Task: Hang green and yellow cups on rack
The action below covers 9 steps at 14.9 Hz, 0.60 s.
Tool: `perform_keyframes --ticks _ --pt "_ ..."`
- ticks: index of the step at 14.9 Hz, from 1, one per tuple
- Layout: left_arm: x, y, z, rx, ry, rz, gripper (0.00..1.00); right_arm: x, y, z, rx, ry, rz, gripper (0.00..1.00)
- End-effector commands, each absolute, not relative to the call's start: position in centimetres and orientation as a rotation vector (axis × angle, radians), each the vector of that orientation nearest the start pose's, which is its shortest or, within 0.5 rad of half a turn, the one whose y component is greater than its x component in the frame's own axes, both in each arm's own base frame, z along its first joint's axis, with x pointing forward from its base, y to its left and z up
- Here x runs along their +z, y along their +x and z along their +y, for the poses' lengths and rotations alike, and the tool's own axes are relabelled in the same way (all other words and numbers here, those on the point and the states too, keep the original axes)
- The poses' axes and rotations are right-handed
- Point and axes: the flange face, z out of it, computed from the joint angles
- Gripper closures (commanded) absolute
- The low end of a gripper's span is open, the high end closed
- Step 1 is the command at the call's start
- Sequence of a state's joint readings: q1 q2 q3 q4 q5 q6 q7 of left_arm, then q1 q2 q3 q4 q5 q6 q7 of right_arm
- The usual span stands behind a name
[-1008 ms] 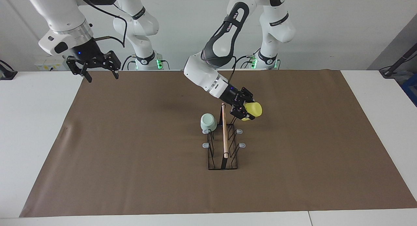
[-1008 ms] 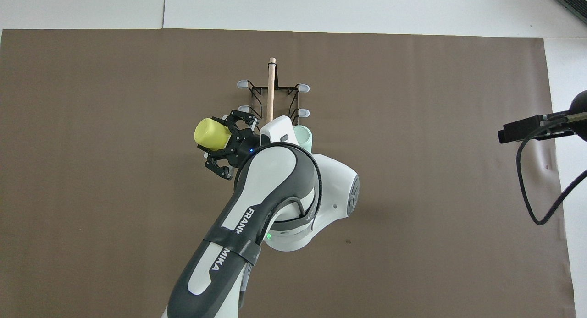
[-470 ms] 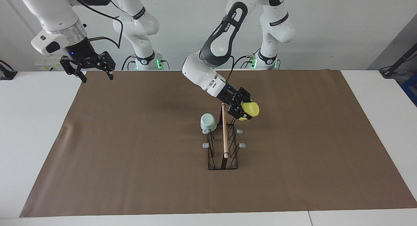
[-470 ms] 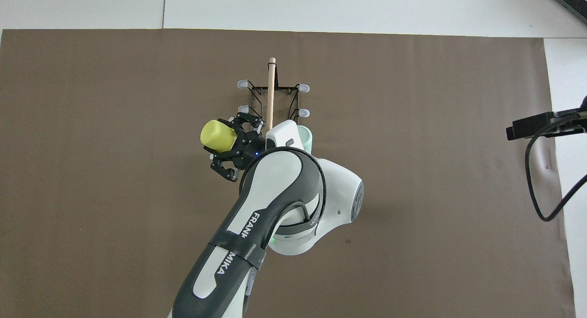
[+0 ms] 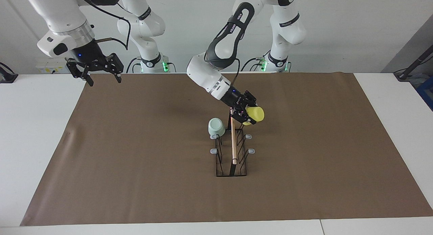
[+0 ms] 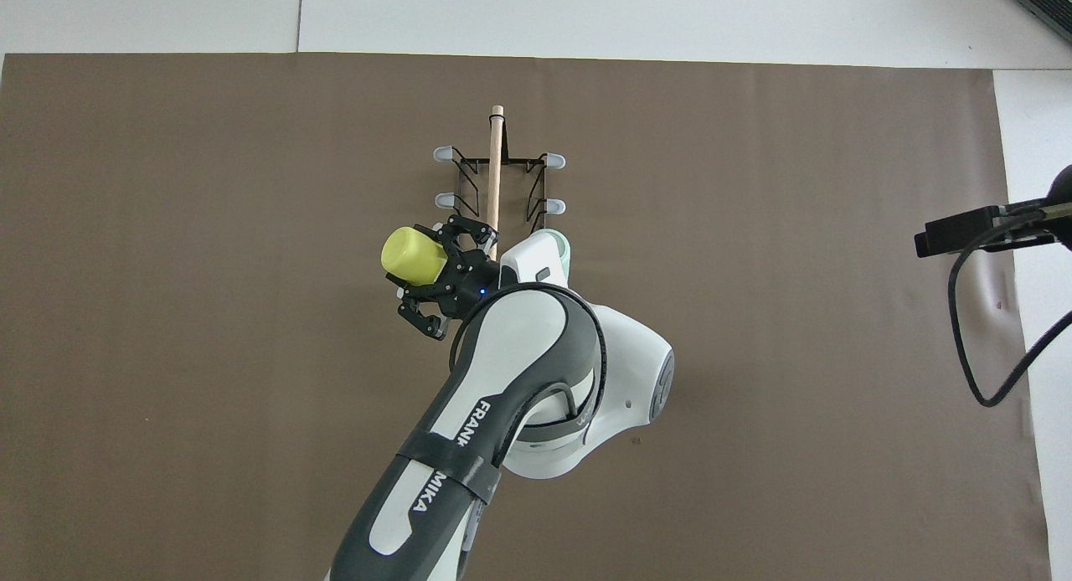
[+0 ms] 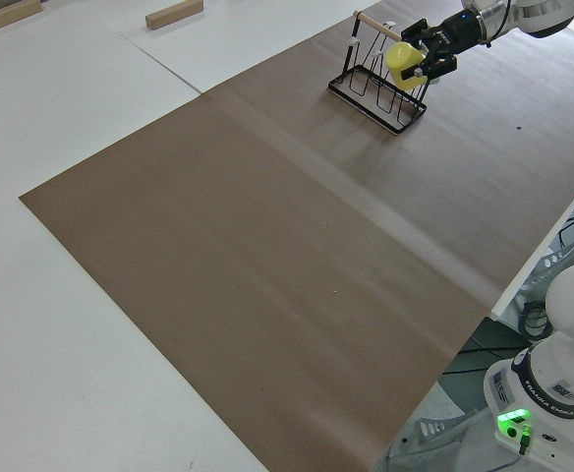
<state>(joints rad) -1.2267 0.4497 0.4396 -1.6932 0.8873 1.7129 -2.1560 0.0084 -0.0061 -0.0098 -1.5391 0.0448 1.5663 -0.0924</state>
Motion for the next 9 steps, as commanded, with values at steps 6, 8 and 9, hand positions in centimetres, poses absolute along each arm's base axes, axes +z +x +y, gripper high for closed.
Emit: perform_keyframes --ticks 6,8,9 --pt "36.59 46.82 -42.36 -1.298 -2.064 -1.214 0.57 64.26 54.77 0.30 -0.065 -3.126 -0.118 0.00" --pt "36.72 46.52 -42.78 -1.303 -2.071 -1.212 0.00 64.26 54.77 -0.02 -0.066 -3.125 -0.111 0.00" --pt "36.83 46.57 -42.70 -1.303 -2.069 -1.215 0.00 64.18 54.82 -0.10 -0.063 -3.125 -0.108 0.00"
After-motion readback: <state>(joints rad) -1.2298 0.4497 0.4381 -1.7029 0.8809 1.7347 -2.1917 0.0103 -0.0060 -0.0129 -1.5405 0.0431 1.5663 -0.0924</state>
